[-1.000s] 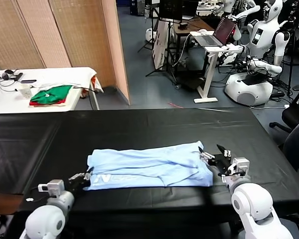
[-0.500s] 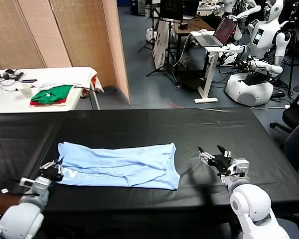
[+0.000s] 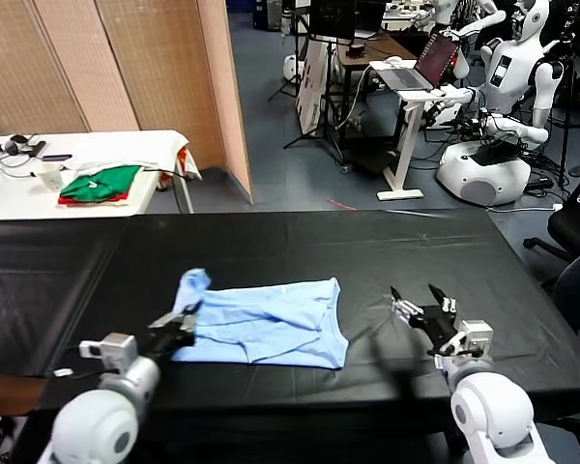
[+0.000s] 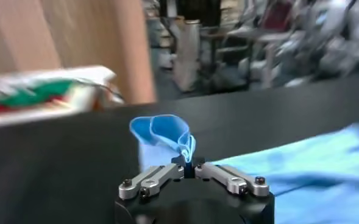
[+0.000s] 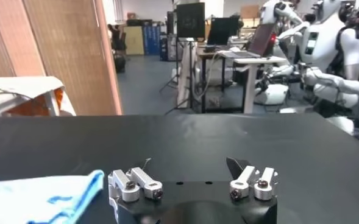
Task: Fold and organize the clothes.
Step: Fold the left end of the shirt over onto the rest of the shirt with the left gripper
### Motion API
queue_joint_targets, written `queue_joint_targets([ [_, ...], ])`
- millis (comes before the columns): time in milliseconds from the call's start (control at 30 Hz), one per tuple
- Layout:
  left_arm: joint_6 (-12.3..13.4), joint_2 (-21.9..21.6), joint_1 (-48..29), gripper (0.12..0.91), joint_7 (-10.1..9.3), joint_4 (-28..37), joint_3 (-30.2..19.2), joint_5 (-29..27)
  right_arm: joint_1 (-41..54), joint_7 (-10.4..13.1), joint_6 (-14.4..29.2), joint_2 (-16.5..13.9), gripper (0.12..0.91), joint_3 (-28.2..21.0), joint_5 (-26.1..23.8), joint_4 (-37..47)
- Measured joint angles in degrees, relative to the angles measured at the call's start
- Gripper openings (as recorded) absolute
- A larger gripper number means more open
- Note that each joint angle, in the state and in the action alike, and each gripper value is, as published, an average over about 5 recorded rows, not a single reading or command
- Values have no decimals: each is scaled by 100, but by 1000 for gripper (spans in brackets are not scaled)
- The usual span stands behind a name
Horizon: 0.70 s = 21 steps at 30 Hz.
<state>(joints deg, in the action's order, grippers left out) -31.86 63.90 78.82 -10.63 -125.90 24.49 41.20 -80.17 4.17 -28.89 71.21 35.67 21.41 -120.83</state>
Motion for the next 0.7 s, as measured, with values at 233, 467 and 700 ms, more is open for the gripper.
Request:
queue_joint_targets([
  [233, -81, 451, -592, 194, -44, 214, -746, 157, -336, -11, 26, 78, 907, 213, -78, -142],
  [467, -110, 866, -896, 194, -42, 338, -1292, 202, -453, -6, 17, 119, 907, 246, -136, -164],
  [700, -28, 1068, -941, 194, -17, 499, -1600, -87, -504, -21, 12, 121, 907, 266, -155, -219],
])
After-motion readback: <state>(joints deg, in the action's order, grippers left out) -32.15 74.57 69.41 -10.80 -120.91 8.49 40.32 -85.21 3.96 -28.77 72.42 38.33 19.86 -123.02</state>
